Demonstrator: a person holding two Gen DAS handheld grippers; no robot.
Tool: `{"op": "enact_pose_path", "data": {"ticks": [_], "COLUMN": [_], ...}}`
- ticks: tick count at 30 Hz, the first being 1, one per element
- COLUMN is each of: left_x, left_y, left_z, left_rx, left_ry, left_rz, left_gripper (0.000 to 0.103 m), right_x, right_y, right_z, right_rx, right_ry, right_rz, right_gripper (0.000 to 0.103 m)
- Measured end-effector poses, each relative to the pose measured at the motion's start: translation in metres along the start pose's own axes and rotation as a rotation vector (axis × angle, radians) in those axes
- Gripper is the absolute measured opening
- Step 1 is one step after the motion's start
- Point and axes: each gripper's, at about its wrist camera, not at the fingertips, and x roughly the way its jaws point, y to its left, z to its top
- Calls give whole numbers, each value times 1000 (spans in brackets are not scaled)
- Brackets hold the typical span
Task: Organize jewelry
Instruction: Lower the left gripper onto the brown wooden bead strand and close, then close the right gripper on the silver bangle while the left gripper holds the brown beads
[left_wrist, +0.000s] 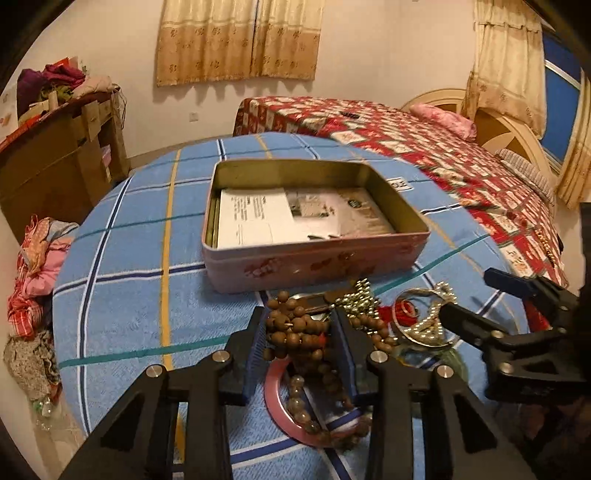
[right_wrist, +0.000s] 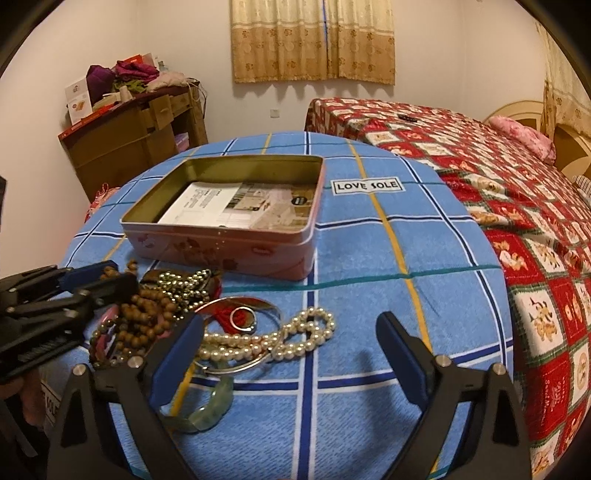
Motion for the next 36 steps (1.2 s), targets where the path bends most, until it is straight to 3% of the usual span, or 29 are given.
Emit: {"op": "enact_pose_path", "data": {"ticks": [5,12,17,20,22,27,34,36], "left_x": [-9,-30,-23,-20,-19,-17,-18,-19], "left_y": [2,6,6,4,3,2,2,3], "left_z": [2,13,7,6,6,5,5,5], "left_rx": [-12,-6,-2,9,13,12,8,3], "left_ry": [-12,-86,-73,-71,-69,-59,-60,-62], "left_rz": [-17,16,34,42,36,30,21,19], "left_gripper": [33,33,33,33,33,33,33,33], "right_x": [1,5,4,5,9,17,21,21], "right_y": [-1,-11,-9,-4,-2,1,11,12], "right_z": [-1,-2,-2,-2,-1,1,-1,-1], "right_rx": [-2,22,34,17,8,-9,-93,-108], "right_ry": [3,29,31,37,50,68,94,91], "right_rz": [-3,-15,12,27,42,40,35,37], "right_gripper": [95,76,68,56,39,24,24,19]}}
